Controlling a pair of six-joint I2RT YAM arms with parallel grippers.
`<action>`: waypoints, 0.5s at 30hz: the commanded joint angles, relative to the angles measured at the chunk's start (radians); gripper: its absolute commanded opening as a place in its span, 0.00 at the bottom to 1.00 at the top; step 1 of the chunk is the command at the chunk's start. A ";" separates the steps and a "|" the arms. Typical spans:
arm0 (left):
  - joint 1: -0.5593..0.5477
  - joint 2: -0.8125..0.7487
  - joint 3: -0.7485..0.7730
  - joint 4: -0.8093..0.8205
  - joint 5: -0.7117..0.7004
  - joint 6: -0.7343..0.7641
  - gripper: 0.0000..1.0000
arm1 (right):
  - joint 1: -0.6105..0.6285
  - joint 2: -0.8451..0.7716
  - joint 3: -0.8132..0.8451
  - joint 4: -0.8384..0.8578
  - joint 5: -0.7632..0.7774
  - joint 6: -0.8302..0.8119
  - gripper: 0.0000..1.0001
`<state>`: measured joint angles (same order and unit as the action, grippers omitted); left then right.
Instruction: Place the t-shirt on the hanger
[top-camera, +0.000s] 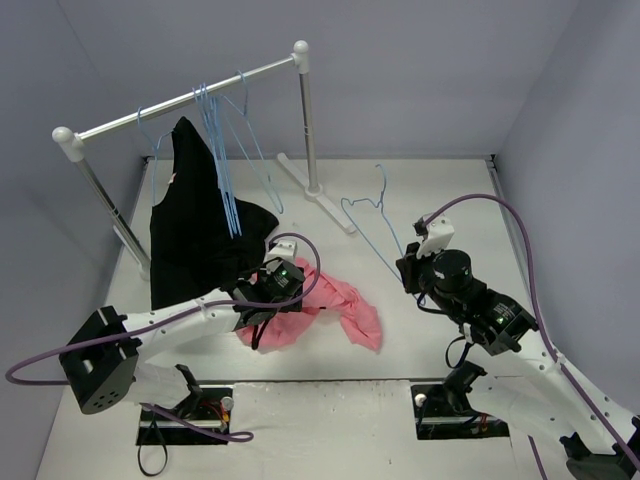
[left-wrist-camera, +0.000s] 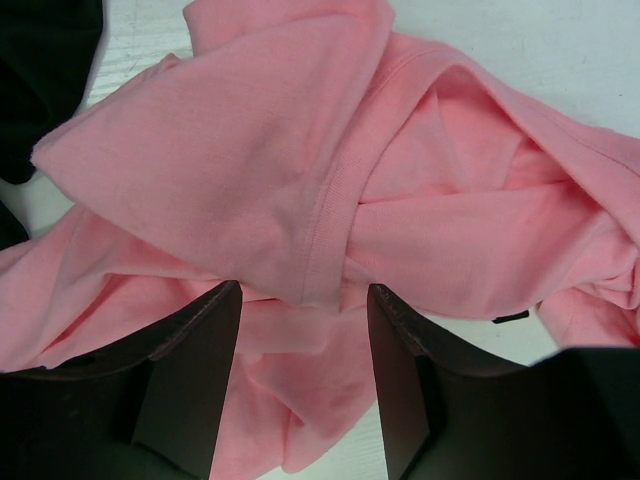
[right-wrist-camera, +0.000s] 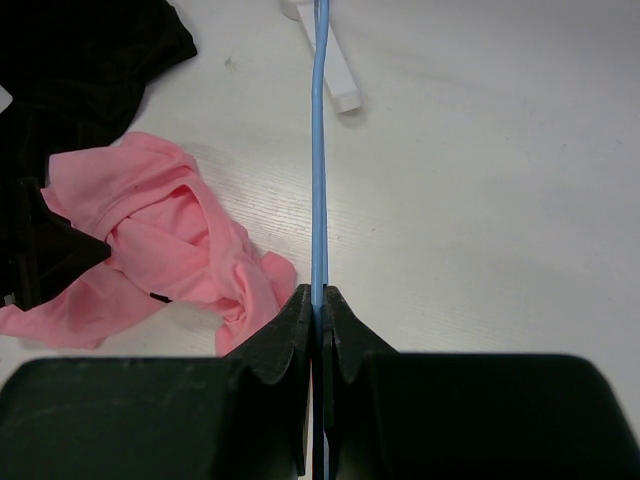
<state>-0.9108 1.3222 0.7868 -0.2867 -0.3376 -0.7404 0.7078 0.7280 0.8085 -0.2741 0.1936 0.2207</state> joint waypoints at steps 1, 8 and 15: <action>-0.007 -0.013 0.001 0.039 -0.015 -0.014 0.48 | -0.002 -0.010 0.004 0.059 -0.009 0.012 0.00; -0.007 0.021 -0.005 0.051 -0.005 -0.022 0.48 | -0.002 -0.010 0.002 0.059 -0.008 0.014 0.00; -0.007 0.023 -0.027 0.086 -0.020 -0.028 0.47 | -0.002 -0.018 -0.011 0.059 -0.014 0.020 0.00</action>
<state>-0.9108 1.3548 0.7492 -0.2695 -0.3375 -0.7458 0.7078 0.7198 0.7985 -0.2737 0.1769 0.2275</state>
